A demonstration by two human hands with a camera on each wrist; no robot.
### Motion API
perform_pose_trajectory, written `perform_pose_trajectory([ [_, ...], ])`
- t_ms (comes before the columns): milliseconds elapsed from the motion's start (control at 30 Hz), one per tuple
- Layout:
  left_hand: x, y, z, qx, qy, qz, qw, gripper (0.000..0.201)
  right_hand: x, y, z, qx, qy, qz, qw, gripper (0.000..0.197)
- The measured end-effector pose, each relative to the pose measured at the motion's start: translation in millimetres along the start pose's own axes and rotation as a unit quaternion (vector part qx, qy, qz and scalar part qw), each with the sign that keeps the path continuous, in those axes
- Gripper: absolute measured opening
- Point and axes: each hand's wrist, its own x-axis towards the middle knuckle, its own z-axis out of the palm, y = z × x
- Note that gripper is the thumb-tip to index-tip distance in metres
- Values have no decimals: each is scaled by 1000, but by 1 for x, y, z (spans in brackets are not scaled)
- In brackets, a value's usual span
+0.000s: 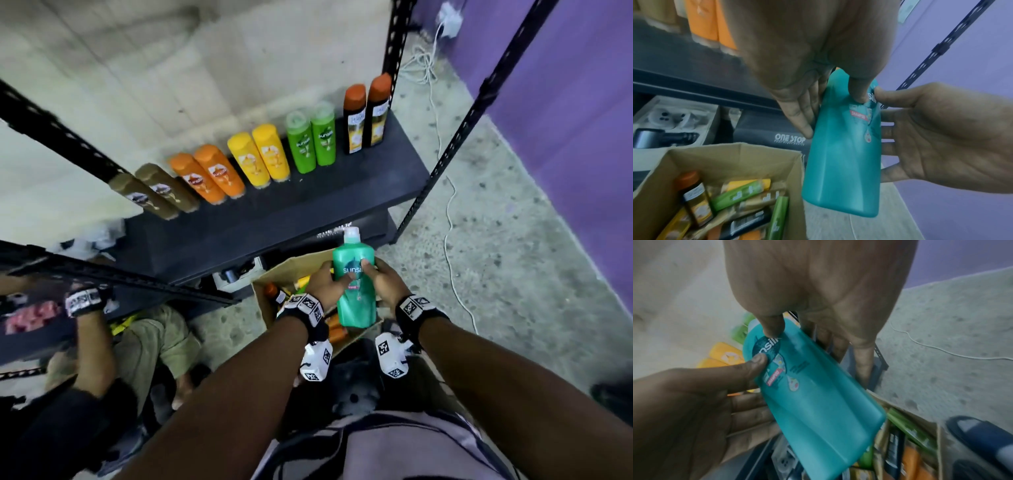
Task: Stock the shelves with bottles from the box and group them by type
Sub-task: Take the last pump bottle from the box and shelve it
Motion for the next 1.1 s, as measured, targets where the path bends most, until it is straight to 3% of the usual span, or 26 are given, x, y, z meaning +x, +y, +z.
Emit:
perform_pose_trajectory([
  [300, -3, 90, -35, -4, 47, 139, 989, 42, -15, -72, -35, 60, 58, -161, 983, 35],
  [500, -6, 155, -72, 1, 78, 254, 964, 46, -29, -140, -48, 94, 73, -268, 956, 38],
  [633, -19, 199, -93, -29, 89, 312, 945, 51, -44, -186, -58, 94, 80, -344, 931, 48],
  [1100, -113, 347, -156, -62, 181, 508, 840, 47, -136, -333, -91, 116, 108, -561, 812, 31],
])
